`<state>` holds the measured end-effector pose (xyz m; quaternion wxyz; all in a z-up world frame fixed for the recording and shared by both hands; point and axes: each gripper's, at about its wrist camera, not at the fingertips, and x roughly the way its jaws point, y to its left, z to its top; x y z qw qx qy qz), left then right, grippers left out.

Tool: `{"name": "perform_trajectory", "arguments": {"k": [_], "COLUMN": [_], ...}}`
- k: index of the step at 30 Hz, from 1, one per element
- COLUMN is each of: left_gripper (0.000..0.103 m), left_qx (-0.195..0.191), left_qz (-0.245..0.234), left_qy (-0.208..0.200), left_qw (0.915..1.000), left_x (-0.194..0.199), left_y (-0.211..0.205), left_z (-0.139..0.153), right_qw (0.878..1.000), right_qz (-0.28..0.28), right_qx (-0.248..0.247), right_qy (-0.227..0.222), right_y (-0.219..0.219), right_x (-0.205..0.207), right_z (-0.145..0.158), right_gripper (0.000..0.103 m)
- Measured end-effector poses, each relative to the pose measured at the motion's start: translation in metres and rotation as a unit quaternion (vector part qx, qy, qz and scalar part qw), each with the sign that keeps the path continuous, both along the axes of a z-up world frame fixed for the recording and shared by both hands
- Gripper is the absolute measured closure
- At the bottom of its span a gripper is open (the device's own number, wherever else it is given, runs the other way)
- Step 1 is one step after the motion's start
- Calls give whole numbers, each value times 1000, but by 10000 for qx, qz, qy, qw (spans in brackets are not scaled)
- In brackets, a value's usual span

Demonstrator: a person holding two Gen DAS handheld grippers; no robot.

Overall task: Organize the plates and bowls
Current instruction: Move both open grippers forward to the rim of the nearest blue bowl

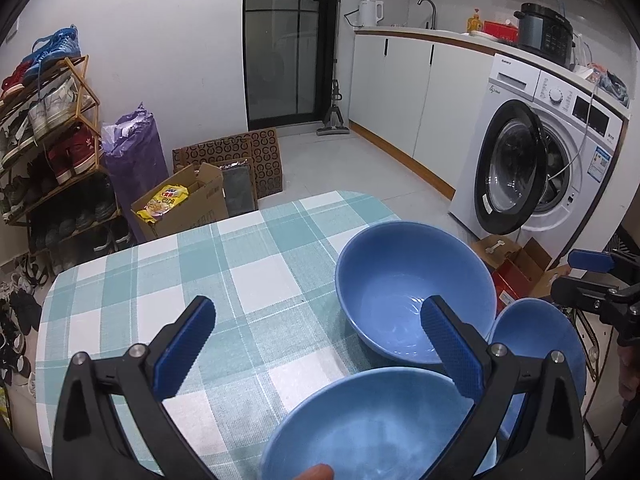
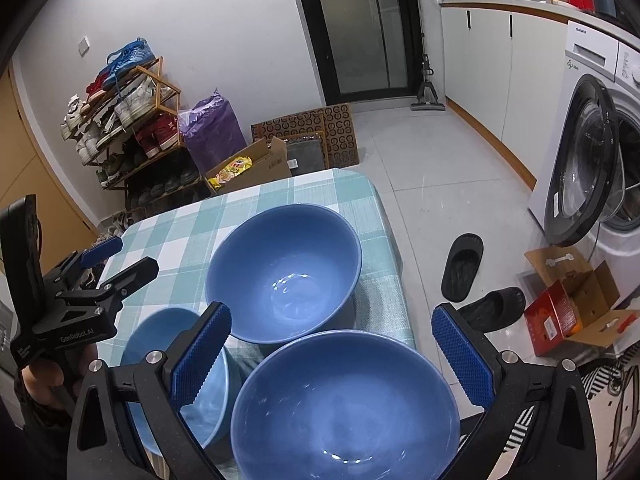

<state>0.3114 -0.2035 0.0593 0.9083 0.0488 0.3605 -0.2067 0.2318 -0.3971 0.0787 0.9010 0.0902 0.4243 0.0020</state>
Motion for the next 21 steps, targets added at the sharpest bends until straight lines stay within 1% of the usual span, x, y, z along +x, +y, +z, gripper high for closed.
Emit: {"name": "perform_trajectory", "arguments": {"k": [8, 17, 21], "left_gripper": [0, 0, 2], "left_qx": [70, 159, 224], "left_qz": [-111, -62, -112], "left_qy": [105, 329, 408], "left_qw": [9999, 9993, 9989], "left_x": [10, 27, 30], "left_y": [-8, -16, -21], "left_z": [-8, -28, -35], "right_qw": [9999, 9994, 9991], "right_qz": [43, 40, 42], "right_qx": [83, 120, 152], "right_qy": [104, 317, 385], "right_y": [-1, -2, -2], "right_x": [13, 32, 38], "right_z": [-12, -33, -41], "right_gripper": [1, 1, 2]}}
